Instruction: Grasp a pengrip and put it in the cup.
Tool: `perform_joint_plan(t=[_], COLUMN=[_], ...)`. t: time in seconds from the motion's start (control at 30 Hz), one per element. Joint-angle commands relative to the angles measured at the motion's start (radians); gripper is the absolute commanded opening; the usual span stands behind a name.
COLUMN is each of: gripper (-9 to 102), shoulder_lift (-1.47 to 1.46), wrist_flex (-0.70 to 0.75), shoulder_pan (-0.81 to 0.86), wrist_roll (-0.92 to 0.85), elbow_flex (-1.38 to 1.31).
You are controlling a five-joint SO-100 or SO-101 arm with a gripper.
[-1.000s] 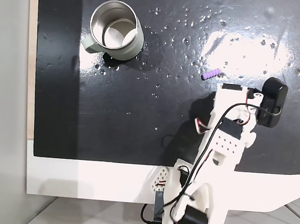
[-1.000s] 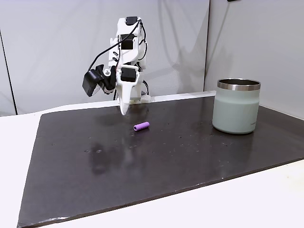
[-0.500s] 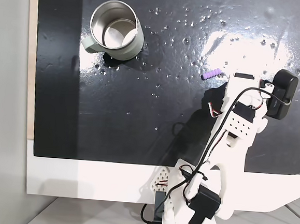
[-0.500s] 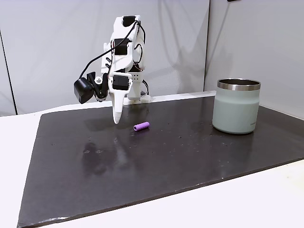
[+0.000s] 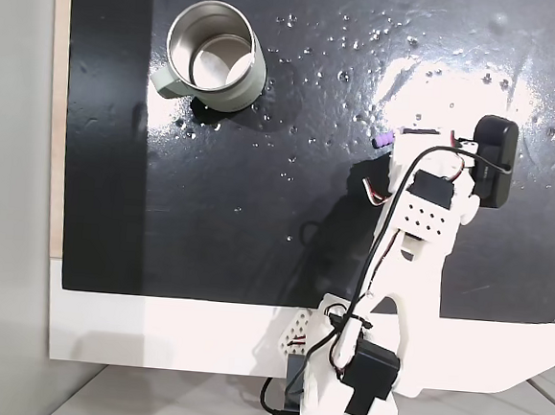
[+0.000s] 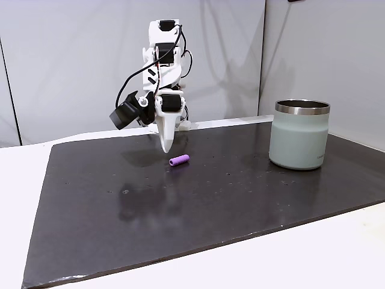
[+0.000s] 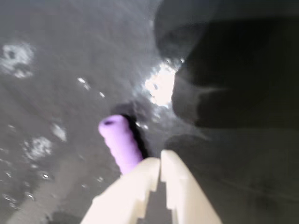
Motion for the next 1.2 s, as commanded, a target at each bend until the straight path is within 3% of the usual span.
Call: perform_joint_plan(t=[0.0,0.13,0.33,0.57,0.97,1.17], gripper=[0,1,17,24,22,6], shoulder_lift=[0.058,0.032,-0.057,-0.135,-0.331,-0.359], wrist_flex=[0.037,0.055,0.110,0.155,0.264,0.275], shoulder_pan=[-0.021,-0.023,-0.020,-0.037,-0.051,-0.054], wrist_roll=[0.003,0.003,0.002,-0.032,-0.071,-0.075], elbow_flex=[-0.084,-0.132,-0.241,-0.308,-0.437,-0.453])
